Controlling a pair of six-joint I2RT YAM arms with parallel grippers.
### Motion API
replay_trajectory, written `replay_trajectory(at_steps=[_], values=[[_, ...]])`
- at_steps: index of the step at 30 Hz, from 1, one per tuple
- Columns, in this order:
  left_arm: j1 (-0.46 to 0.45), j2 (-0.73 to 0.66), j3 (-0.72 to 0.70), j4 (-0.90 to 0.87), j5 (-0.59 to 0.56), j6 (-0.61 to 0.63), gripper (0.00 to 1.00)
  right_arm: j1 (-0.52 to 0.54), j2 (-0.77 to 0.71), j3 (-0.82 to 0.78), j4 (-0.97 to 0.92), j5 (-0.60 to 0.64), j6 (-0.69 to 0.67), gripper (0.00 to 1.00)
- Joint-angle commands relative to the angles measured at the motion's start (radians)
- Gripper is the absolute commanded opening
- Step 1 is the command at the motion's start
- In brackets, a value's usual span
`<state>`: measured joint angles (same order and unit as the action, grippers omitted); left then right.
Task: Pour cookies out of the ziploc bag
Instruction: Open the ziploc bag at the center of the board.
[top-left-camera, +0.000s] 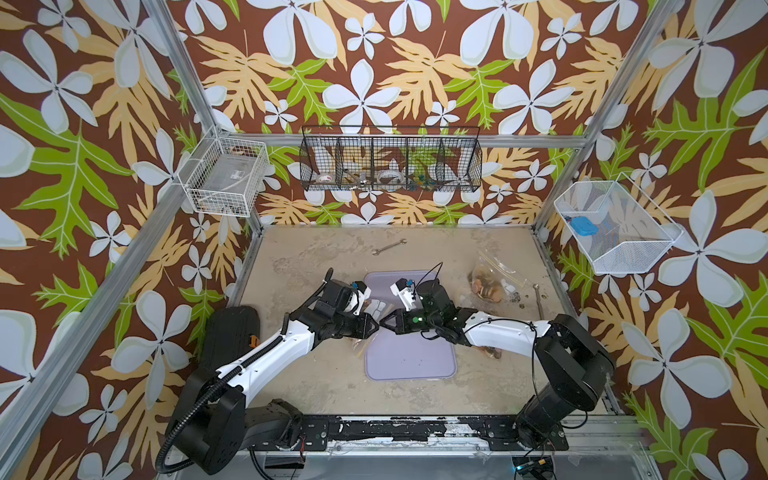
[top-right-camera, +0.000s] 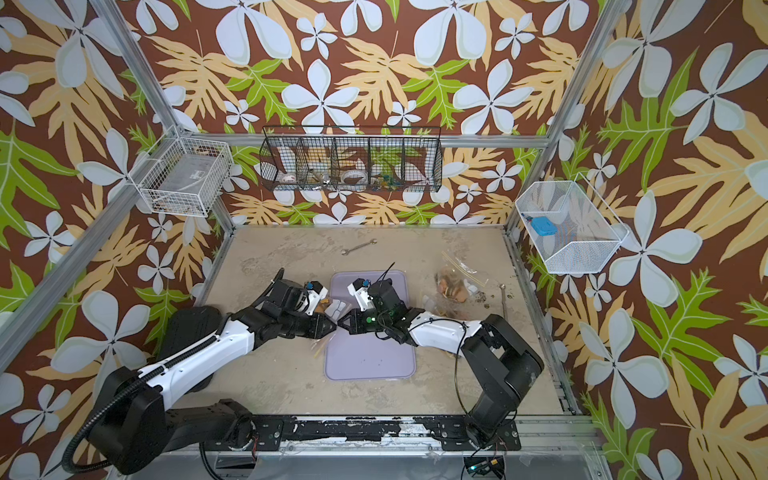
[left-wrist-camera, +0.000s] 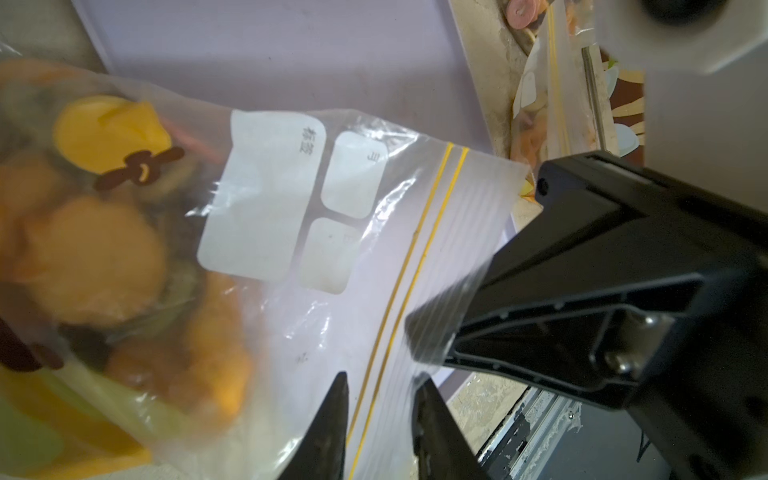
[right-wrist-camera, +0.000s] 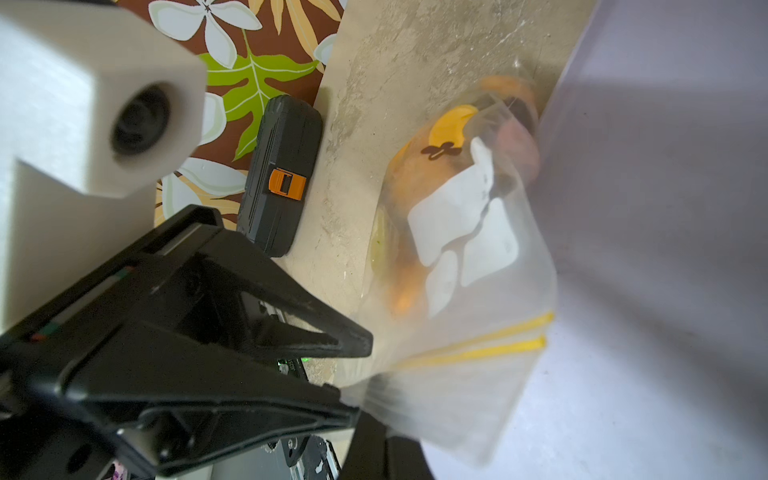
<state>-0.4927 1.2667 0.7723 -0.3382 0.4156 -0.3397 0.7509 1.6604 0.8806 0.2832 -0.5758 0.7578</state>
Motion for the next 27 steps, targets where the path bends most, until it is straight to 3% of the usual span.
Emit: replay_trajectory(at_steps=[1,6,14,19,24,27], values=[[-0.001,0.014,0.008,0.002,-0.019,0.012,0.2,-0.002,-0.011,-0.003,0.004,-0.01,-0.008,0.0],[-0.001,0.02,0.013,0.003,-0.018,0.018,0.17,-0.007,-0.017,-0.013,0.002,-0.007,-0.006,0.0],[-0.001,0.03,0.018,0.005,-0.013,0.031,0.01,-0.009,-0.008,0.002,-0.028,0.011,-0.021,0.0],[-0.001,0.047,0.026,0.004,-0.014,0.04,0.0,-0.009,0.001,0.033,-0.079,0.053,-0.028,0.0],[-0.001,0.053,0.029,0.01,-0.013,0.045,0.0,-0.009,-0.001,0.046,-0.065,0.031,-0.006,0.22],[-0.001,0.041,0.024,0.02,-0.016,0.044,0.0,-0.009,0.011,0.057,-0.057,0.019,0.006,0.24]])
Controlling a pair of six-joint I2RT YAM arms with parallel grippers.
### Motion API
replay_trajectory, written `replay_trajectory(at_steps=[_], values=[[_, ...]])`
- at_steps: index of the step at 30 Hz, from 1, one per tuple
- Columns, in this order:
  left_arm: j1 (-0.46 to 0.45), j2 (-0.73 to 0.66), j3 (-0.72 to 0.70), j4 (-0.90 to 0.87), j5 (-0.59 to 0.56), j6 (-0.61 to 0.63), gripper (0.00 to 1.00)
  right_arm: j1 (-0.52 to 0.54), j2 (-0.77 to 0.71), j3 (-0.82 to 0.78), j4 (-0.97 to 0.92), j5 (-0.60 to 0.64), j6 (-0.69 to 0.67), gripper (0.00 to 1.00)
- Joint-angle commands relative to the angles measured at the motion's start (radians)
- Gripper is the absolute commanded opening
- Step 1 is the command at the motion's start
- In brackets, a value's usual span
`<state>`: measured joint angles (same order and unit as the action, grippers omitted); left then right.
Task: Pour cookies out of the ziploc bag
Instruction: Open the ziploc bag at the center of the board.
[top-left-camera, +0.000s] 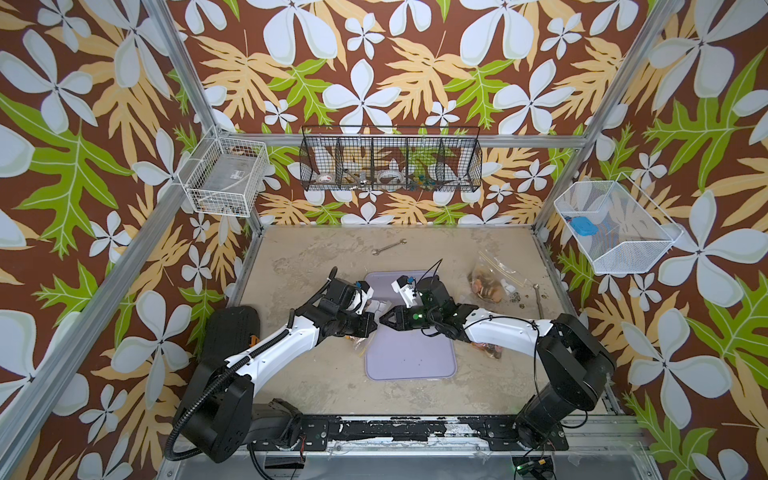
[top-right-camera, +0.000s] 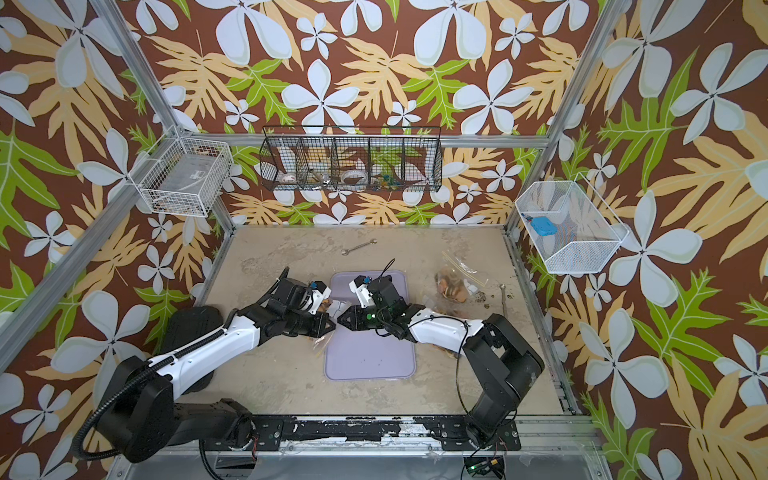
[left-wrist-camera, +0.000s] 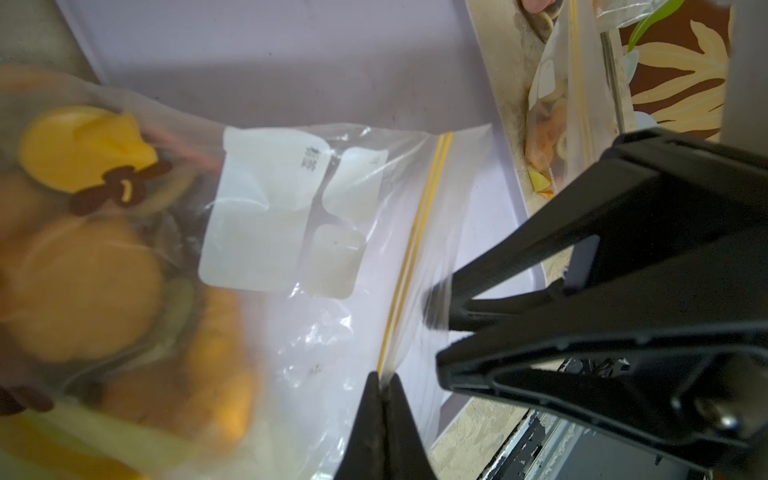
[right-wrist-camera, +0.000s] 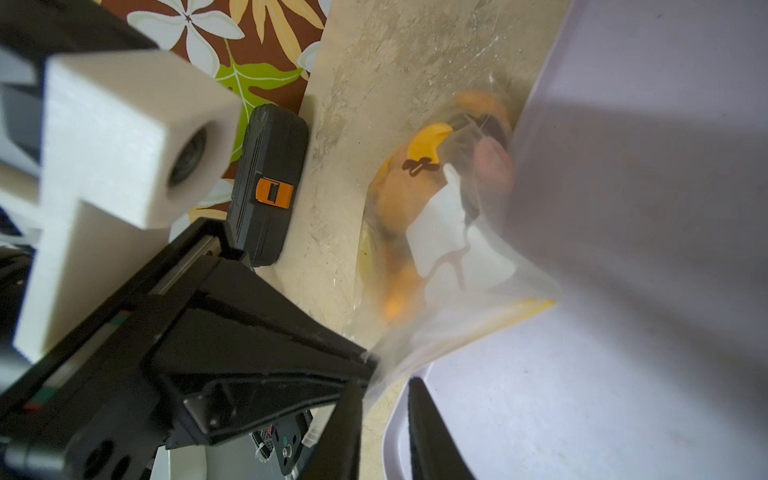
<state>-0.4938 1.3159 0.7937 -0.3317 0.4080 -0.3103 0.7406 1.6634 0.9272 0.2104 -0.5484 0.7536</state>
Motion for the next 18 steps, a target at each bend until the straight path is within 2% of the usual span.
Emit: replay_trajectory(at_steps=[1,14,18], values=[[-0.001,-0.01,0.001,0.016,-0.008,0.015,0.0,0.001,0.014,0.009,0.029,-0.018,0.019,0.25],[0.0,-0.018,-0.017,0.046,-0.012,-0.012,0.0,0.001,0.053,-0.008,0.091,-0.038,0.068,0.2],[0.0,-0.024,-0.022,0.048,-0.024,-0.024,0.0,0.001,0.058,-0.008,0.107,-0.068,0.075,0.09]])
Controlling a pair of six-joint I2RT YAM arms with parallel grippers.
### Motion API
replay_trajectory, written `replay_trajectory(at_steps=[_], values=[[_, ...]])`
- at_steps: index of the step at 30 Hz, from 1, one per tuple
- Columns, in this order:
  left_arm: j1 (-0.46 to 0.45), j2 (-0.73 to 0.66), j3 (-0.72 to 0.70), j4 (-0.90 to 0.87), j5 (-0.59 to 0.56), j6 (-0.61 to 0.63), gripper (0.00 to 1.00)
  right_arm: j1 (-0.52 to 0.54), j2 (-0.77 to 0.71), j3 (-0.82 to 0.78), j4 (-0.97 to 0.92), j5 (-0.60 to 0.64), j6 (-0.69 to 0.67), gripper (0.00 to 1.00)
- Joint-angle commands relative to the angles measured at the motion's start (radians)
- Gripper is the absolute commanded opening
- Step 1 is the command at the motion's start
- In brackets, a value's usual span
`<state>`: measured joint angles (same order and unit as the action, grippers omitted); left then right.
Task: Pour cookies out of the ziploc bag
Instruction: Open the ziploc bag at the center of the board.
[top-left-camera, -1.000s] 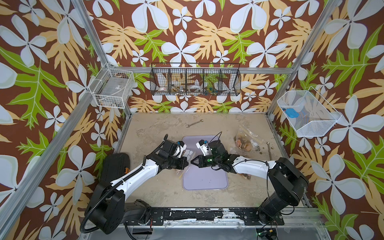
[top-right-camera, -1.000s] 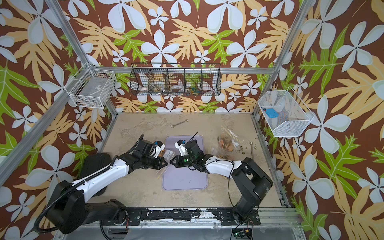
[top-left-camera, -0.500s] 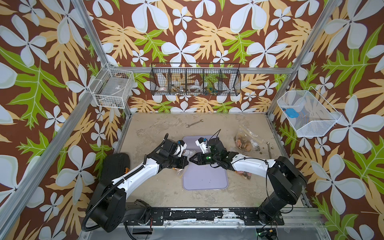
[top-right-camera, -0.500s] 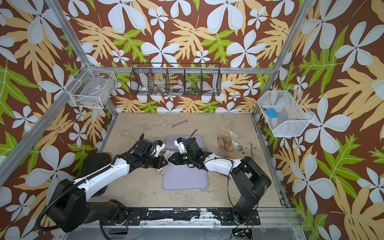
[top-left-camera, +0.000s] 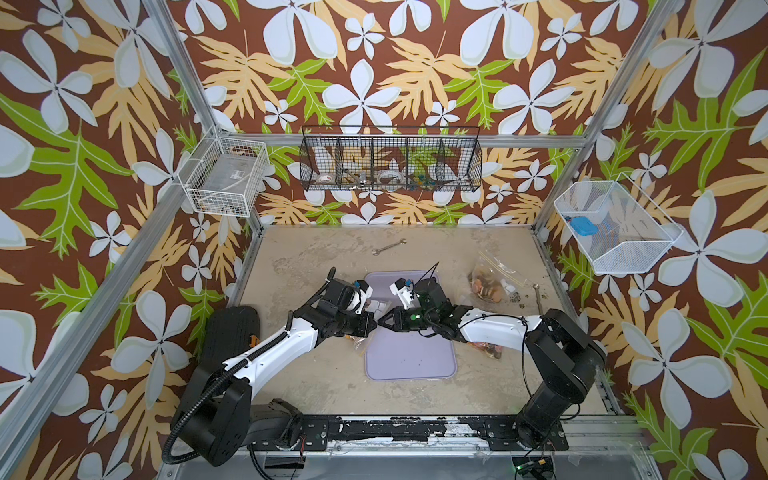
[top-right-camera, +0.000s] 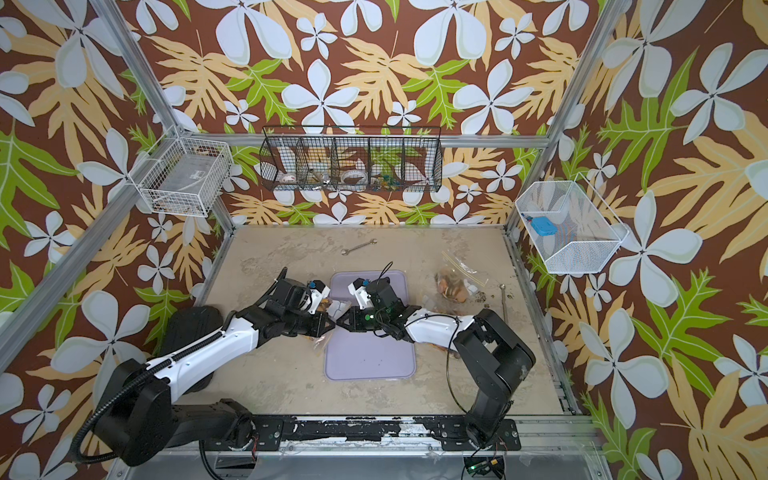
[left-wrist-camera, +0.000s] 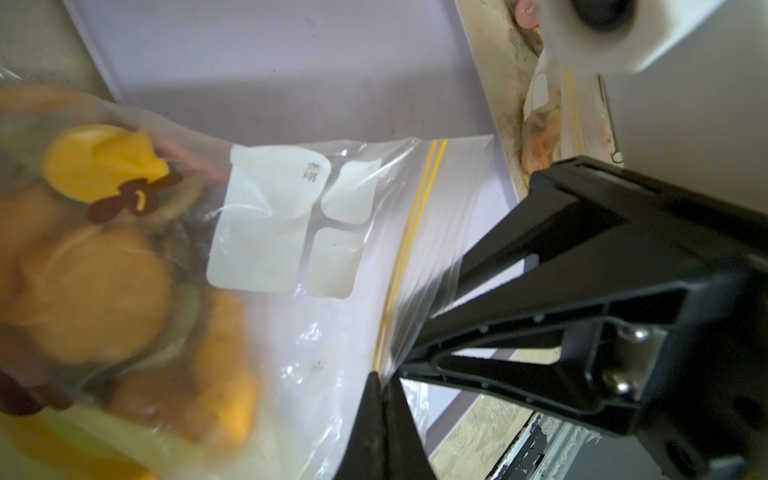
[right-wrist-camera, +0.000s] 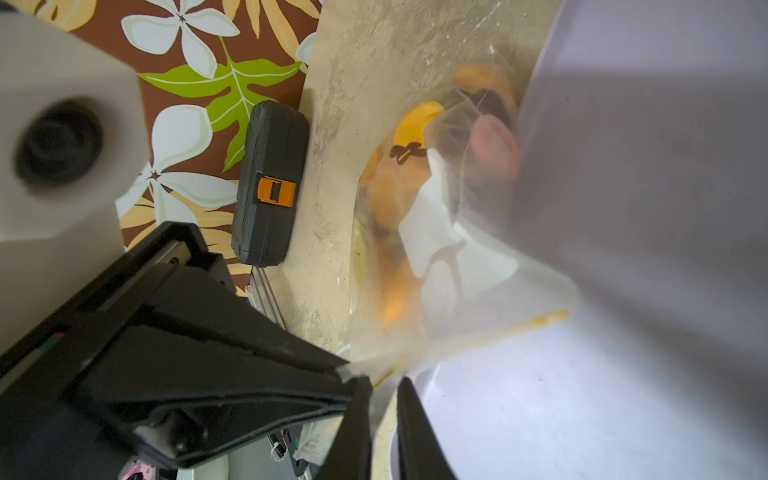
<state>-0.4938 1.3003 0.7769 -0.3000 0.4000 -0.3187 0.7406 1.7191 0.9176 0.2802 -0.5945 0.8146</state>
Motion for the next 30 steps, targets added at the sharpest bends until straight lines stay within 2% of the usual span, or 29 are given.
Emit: replay_trajectory(at_steps=[1,3,10,23,30], values=[[0.0,-0.011,-0.007,0.015,-0.022,-0.019,0.0,0.0,0.002,0.001,0.037,-0.019,0.014,0.06],[-0.001,-0.019,-0.007,0.014,-0.036,-0.026,0.0,0.001,-0.001,-0.001,0.031,-0.011,0.012,0.0],[0.0,-0.04,-0.014,0.003,-0.094,-0.053,0.0,0.002,-0.005,-0.006,0.018,0.001,0.002,0.0],[0.0,-0.083,-0.024,0.025,-0.127,-0.081,0.0,0.033,-0.01,0.053,-0.184,0.203,-0.121,0.0],[0.0,-0.087,-0.024,0.018,-0.139,-0.083,0.0,0.038,-0.004,0.069,-0.227,0.245,-0.135,0.0]])
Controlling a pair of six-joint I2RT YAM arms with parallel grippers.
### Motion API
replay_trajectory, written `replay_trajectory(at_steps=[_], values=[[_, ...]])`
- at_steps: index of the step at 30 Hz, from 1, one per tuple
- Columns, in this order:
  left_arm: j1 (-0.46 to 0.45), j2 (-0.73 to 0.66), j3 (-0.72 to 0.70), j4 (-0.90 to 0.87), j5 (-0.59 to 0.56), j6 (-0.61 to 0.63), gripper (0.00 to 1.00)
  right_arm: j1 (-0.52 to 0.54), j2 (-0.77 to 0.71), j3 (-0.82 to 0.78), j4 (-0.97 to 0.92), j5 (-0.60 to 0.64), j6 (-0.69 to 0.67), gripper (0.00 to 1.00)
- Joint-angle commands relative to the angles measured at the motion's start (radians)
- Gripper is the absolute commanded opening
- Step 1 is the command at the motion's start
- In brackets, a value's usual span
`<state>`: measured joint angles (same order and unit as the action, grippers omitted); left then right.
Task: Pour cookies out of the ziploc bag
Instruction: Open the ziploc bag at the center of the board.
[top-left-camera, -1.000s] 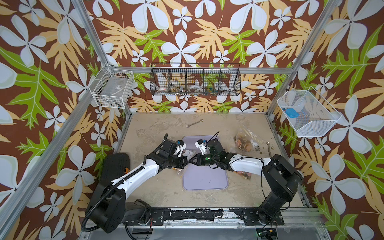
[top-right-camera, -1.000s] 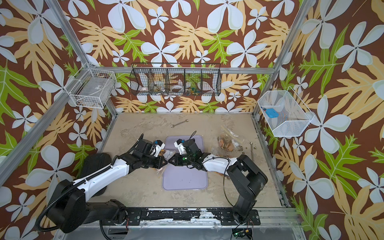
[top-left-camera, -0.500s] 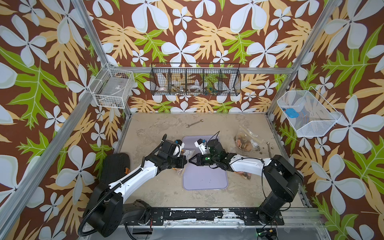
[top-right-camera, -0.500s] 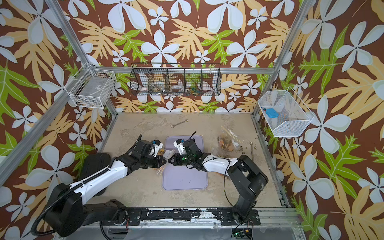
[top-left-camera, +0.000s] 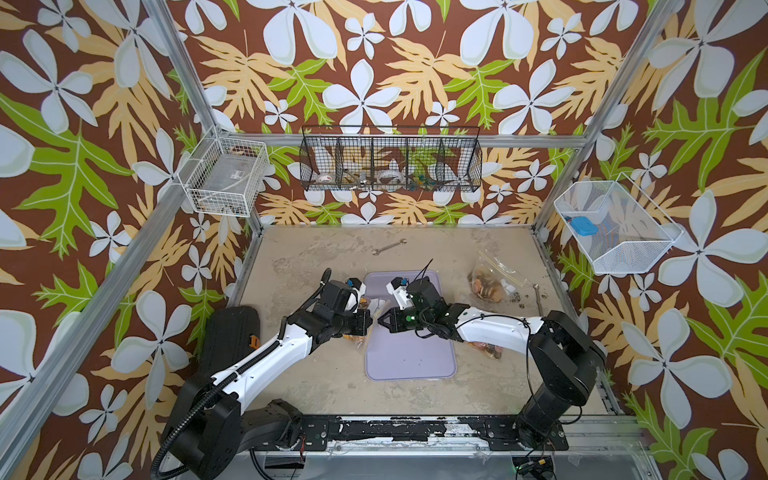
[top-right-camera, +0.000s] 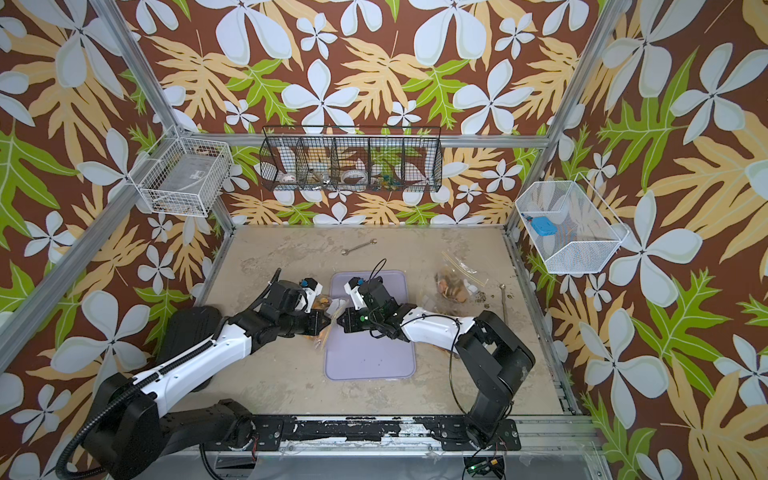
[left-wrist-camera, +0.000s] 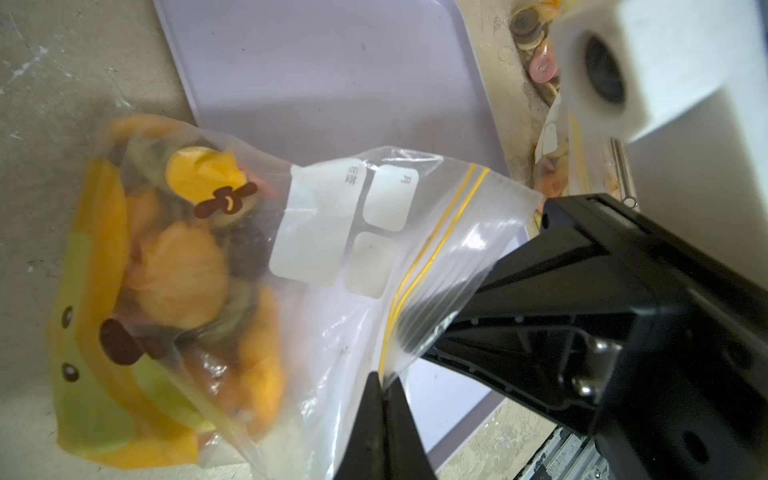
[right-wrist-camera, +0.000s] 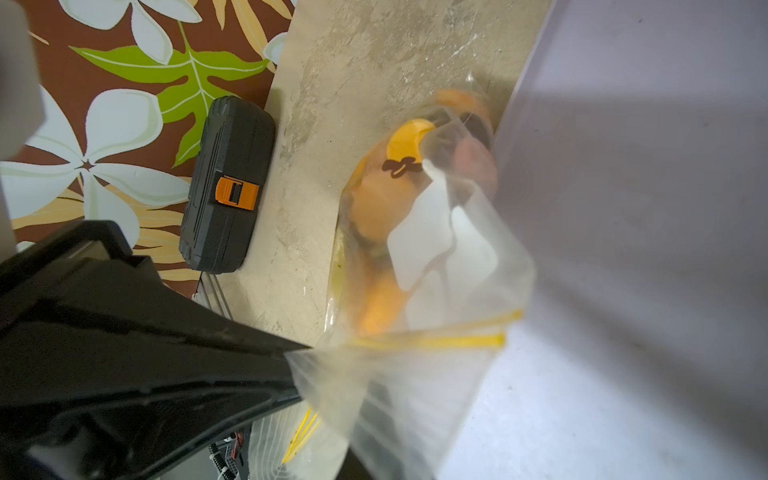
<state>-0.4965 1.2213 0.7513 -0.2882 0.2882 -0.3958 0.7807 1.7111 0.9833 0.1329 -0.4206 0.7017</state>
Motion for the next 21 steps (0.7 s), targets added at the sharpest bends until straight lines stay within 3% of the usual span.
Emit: replay_trajectory(at_steps=[1,12,15,17,19,21], values=[[0.003,-0.01,0.002,0.007,-0.029,-0.008,0.0,-0.001,0.002,0.002,-0.083,0.075,-0.025,0.0],[0.002,-0.05,0.036,-0.029,-0.06,-0.026,0.0,0.008,-0.09,0.028,-0.265,0.23,-0.122,0.0],[0.003,-0.055,0.035,-0.029,-0.057,-0.025,0.0,0.008,-0.103,0.009,-0.213,0.161,-0.121,0.0],[0.002,-0.048,0.031,-0.028,-0.052,-0.02,0.0,0.008,-0.116,-0.018,-0.132,0.05,-0.102,0.02],[0.003,-0.041,0.028,-0.028,-0.042,-0.017,0.0,0.008,-0.145,-0.058,-0.051,-0.005,-0.052,0.33],[0.003,-0.033,0.025,-0.022,-0.034,-0.016,0.0,0.008,-0.167,-0.076,0.011,-0.038,-0.019,0.53]])
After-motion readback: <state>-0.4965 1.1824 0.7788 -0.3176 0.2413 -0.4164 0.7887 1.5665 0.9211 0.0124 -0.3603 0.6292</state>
